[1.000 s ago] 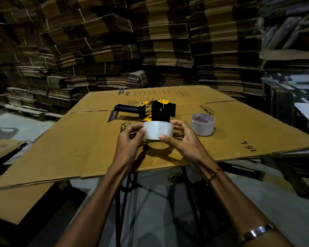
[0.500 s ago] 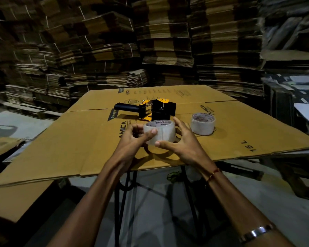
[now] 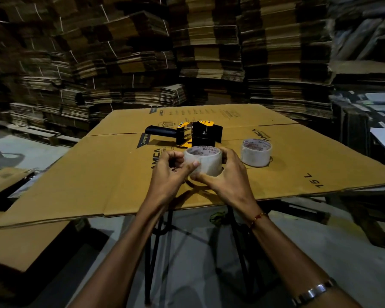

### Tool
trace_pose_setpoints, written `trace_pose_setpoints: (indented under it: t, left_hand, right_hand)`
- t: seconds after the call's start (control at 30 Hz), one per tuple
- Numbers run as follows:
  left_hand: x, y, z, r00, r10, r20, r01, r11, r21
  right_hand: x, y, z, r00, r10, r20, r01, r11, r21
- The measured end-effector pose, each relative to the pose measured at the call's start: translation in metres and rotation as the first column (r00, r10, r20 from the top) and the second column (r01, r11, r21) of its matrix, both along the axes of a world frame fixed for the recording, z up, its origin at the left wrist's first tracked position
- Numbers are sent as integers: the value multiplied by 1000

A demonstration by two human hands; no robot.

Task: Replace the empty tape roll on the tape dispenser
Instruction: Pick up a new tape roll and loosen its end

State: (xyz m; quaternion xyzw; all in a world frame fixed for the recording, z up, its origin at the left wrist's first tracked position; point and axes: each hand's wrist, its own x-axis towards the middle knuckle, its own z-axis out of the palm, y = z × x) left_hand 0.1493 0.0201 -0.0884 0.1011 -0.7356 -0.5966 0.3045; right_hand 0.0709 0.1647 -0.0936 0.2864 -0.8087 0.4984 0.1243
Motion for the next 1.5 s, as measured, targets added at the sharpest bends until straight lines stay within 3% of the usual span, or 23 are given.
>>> trace_pose_setpoints:
  t: [0.23, 0.33, 0.4, 0.5, 0.67, 0.87, 0.97, 1.1, 1.33, 1.5]
  left_hand:
    - [1, -2, 5, 991, -122, 56, 112, 982, 154]
    - [5, -8, 4, 984, -179, 6, 166, 921, 351]
    - [5, -10, 4, 984, -173, -33, 173, 908, 382]
    - [4, -14, 3, 975, -219, -44, 219, 898, 381]
    - [4, -17, 1, 959, -279, -49, 279, 906, 317]
    - [2, -5, 3, 951, -277, 136, 280, 960, -1]
    - [3, -6, 3, 955, -285, 85, 280, 958, 56]
    - [9, -12, 3, 930, -367, -10, 357, 900, 249]
    - [6, -19, 4, 867, -499, 13, 469, 824, 317]
    - [5, -18, 3, 856, -512, 64, 480, 836, 264]
  right_hand:
    - [5, 3, 0, 997, 81, 15, -81, 997, -20]
    - [1, 12, 4, 959, 233, 162, -208, 965, -158]
    - [-3, 18, 7, 904, 327, 277, -250, 928, -277]
    - [-11, 22, 8, 858, 375, 350, -263, 908, -327]
    - [-18, 22, 7, 845, 414, 339, -309, 894, -324]
    - [-14, 22, 7, 872, 390, 297, -334, 916, -221]
    - [-14, 24, 7, 858, 419, 298, -357, 902, -241]
    - [-17, 28, 12, 678, 611, 408, -381, 767, -516]
    - [-20, 26, 12, 661, 611, 435, -425, 783, -454]
    - [-24, 24, 7, 698, 586, 411, -444, 805, -393]
